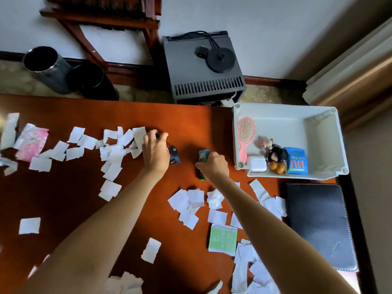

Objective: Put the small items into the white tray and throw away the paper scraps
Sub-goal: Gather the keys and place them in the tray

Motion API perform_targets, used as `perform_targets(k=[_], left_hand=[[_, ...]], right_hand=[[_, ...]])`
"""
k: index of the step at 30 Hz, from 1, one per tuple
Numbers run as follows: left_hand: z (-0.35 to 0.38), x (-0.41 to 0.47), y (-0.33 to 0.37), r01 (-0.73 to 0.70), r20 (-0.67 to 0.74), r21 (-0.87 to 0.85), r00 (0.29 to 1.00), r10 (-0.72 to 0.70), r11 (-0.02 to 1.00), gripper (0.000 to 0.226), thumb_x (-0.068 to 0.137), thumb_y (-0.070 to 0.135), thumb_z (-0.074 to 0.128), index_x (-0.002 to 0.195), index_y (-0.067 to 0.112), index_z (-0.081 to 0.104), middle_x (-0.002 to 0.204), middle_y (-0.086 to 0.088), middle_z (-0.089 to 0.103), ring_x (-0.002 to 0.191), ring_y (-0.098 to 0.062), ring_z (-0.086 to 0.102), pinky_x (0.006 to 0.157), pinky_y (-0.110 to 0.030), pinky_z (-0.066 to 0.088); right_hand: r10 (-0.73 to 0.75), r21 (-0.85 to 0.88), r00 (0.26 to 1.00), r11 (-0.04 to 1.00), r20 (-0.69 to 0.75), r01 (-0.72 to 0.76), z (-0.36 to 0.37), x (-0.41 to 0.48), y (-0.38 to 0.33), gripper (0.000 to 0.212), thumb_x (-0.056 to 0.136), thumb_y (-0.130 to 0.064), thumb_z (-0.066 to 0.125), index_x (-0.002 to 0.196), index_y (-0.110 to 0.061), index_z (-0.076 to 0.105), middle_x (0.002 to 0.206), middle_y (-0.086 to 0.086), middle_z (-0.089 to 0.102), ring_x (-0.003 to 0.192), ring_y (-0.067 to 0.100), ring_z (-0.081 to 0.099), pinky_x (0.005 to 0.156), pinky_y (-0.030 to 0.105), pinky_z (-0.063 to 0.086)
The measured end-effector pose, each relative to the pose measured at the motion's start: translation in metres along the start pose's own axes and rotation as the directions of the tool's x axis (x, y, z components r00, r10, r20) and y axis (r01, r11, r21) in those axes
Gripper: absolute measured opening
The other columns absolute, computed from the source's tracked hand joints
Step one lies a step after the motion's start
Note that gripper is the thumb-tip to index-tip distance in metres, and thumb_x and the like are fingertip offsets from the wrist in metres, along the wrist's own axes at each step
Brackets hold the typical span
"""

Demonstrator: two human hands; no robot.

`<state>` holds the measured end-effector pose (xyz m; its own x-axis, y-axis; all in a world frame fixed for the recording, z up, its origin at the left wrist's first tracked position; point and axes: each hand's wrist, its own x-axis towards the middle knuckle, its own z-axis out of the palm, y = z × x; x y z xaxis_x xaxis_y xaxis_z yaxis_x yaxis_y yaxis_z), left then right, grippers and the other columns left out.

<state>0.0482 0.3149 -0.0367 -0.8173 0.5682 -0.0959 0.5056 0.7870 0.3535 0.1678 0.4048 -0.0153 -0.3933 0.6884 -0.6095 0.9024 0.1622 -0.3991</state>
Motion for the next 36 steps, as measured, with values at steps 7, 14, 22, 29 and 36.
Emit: perform_targets(k=[7,14,22,29,36], left_hand=[[-0.005,0.021,0.002,-0.011,0.143,0.023,0.99,0.007,1.0,0.024,0.094,0.006,0.048,0.114,-0.002,0.057,0.117,-0.021,0.054,0.112,-0.034,0.052,0.091,-0.037,0.046],[-0.016,0.007,0.012,0.013,0.105,-0.064,0.994,-0.006,0.998,0.019,0.096,0.0,0.041,0.111,-0.005,0.051,0.112,-0.024,0.06,0.104,-0.036,0.059,0.084,-0.039,0.049],[-0.06,-0.029,0.054,-0.248,-0.19,-0.348,0.963,0.191,0.904,0.013,0.091,0.003,0.054,0.096,-0.002,0.065,0.097,-0.015,0.07,0.09,-0.029,0.065,0.074,-0.027,0.047],[-0.068,-0.051,0.132,-0.47,-0.281,-0.338,0.877,0.389,0.815,0.012,0.084,-0.001,0.06,0.092,-0.005,0.069,0.091,-0.018,0.072,0.086,-0.03,0.067,0.075,-0.022,0.044],[-0.042,-0.057,0.221,-0.396,-0.208,-0.597,0.916,0.342,0.697,0.009,0.086,-0.004,0.057,0.091,-0.005,0.065,0.09,-0.015,0.068,0.076,-0.013,0.057,0.065,-0.004,0.042]], right_hand=[[-0.011,-0.035,1.0,0.999,0.021,0.011,-0.002,0.006,-0.006,0.052,0.087,-0.035,0.061,0.128,-0.007,0.046,0.126,0.013,0.056,0.115,0.029,0.057,0.091,0.034,0.051],[-0.074,0.024,0.997,0.997,-0.024,0.075,-0.009,-0.006,-0.004,0.049,0.087,-0.037,0.06,0.124,-0.007,0.048,0.122,0.014,0.059,0.11,0.03,0.06,0.089,0.037,0.054],[-0.19,0.18,0.957,0.956,-0.221,0.232,-0.057,-0.043,-0.002,0.036,0.089,-0.031,0.059,0.112,-0.004,0.053,0.099,0.011,0.062,0.089,0.024,0.062,0.068,0.026,0.045],[-0.118,0.247,0.934,0.946,-0.338,0.209,-0.121,-0.048,0.044,0.035,0.082,-0.035,0.068,0.095,-0.004,0.059,0.092,0.015,0.066,0.073,0.018,0.054,0.058,0.024,0.041],[0.005,0.2,0.937,0.977,-0.35,0.069,-0.179,-0.023,0.12,0.041,0.087,-0.025,0.062,0.116,0.0,0.047,0.115,0.021,0.062,0.105,0.036,0.058,0.081,0.035,0.044]])
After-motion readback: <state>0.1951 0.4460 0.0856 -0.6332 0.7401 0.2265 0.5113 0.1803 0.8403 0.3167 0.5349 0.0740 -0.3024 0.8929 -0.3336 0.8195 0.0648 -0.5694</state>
